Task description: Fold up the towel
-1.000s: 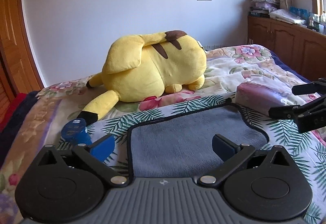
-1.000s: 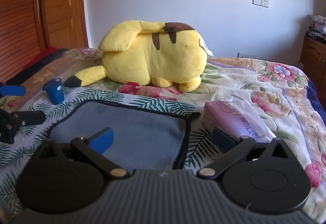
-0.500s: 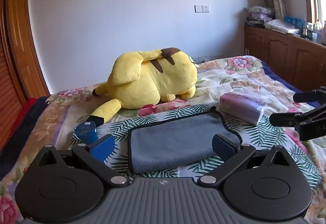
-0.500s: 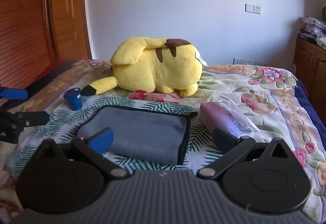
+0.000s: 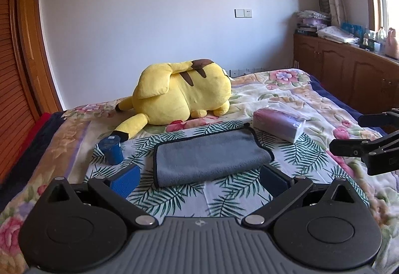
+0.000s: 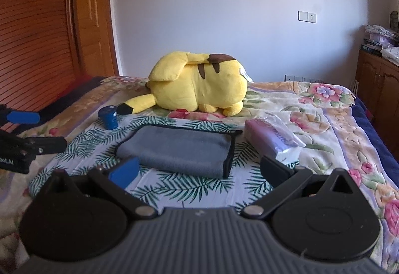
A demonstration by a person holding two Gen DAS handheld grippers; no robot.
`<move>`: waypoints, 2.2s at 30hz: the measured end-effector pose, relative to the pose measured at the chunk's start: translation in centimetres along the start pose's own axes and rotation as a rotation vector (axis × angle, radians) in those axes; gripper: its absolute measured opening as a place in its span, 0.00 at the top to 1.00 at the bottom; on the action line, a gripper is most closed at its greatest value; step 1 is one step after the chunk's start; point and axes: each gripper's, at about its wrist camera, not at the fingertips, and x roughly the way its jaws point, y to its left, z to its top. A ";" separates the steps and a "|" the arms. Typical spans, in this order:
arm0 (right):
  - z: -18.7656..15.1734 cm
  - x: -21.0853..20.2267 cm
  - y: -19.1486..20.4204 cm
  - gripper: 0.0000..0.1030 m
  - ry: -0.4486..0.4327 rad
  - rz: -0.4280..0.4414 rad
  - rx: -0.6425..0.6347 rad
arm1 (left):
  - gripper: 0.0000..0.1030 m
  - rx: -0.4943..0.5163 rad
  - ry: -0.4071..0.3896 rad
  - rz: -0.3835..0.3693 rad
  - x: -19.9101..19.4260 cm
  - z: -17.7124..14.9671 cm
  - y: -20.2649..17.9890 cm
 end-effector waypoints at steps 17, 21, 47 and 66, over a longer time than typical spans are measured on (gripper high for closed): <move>-3.3 -5.4 1.8 0.00 -0.006 0.006 0.025 | 0.00 -0.029 0.014 0.008 -4.2 -4.2 -1.8; -4.3 -5.9 2.2 0.00 -0.002 0.008 0.030 | 0.00 -0.037 0.018 0.013 -4.7 -5.3 -1.7; -9.4 -4.1 3.4 0.00 0.048 -0.019 0.030 | 0.00 -0.088 0.088 0.046 -2.2 -12.1 -1.6; -10.0 -4.3 3.0 0.00 0.002 -0.042 0.051 | 0.00 -0.085 0.016 0.087 -3.2 -12.1 -1.2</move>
